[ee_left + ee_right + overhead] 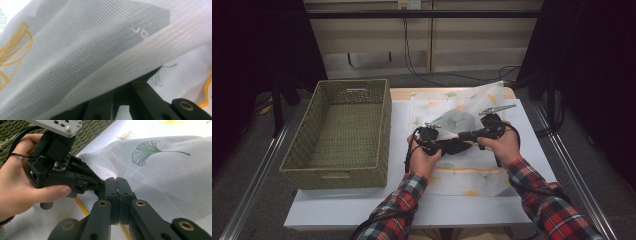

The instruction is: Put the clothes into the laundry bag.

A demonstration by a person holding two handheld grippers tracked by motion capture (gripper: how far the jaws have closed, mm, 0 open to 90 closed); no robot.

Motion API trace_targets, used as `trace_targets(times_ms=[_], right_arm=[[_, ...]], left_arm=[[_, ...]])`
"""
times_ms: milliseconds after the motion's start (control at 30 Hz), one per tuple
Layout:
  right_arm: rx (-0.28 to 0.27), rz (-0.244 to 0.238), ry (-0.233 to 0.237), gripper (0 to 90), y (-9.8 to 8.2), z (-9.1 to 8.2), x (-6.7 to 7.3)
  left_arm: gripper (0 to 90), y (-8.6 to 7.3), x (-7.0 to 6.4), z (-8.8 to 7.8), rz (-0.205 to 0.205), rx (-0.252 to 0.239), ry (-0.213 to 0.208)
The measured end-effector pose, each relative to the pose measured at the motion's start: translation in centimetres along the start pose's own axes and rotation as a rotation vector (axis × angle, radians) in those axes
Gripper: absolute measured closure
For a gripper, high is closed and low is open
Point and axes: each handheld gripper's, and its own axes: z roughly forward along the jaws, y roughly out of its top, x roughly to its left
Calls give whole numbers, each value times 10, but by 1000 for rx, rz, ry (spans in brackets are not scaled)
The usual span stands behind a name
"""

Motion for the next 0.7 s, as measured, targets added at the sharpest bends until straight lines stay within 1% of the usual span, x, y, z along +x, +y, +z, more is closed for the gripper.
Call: trace_targets(times_ms=[33,67,100,200,267,300,367,433,567,700], right_arm=[[1,1,1,896,0,0,0],[1,-3,3,896,0,0,0],[0,-2,3,896,0,0,0],[0,-4,1,897,0,1,1],[0,-2,1,897,0,1,1],[1,-1,1,897,0,1,1],[3,-3,5,897,0,2,2],[5,-3,6,897,0,3,2],[7,-6,8,896,-1,5,2],[10,-3,8,896,-1,5,2]], left_arm=[[900,1,0,0,-9,-9,0],[900,1,1,0,-7,-5,-3],[900,1,2,-1,-11,-14,-1],[900,3,4,-2,-13,-38,18],[900,5,5,-4,-22,-45,20],[900,5,6,-4,-27,-56,22],[900,7,8,-6,-14,-49,26],[900,8,8,-7,-32,-68,27],[900,9,12,-8,-11,-63,34],[900,8,13,-9,-16,-65,26]])
